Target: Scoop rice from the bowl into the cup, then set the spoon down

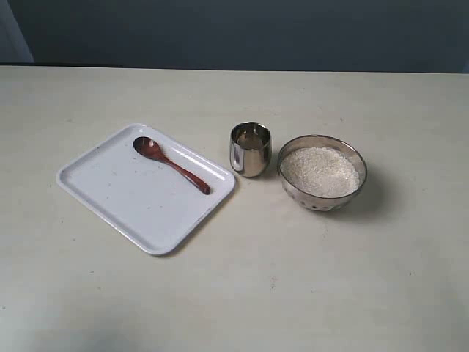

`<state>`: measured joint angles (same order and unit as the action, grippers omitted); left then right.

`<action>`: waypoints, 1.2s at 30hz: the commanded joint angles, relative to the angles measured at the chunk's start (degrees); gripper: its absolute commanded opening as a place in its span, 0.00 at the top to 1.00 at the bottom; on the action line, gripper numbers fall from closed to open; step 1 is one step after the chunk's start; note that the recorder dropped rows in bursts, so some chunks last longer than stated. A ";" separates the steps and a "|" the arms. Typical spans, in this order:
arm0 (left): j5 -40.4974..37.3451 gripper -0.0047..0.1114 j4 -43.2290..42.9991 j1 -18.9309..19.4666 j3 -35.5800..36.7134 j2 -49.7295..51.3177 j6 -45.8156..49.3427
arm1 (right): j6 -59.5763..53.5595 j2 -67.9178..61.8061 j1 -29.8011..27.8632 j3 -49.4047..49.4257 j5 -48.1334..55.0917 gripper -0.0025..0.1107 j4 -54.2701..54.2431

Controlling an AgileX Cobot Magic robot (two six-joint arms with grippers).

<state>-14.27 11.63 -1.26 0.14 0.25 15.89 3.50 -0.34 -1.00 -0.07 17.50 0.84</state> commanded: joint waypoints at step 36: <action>0.84 0.96 -0.17 0.03 -0.14 -0.25 -0.31 | -0.30 0.34 -0.20 0.07 -0.07 0.99 -0.16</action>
<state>-14.27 11.63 -1.26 0.14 0.25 15.89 3.37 -0.34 -1.00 -0.07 17.78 0.84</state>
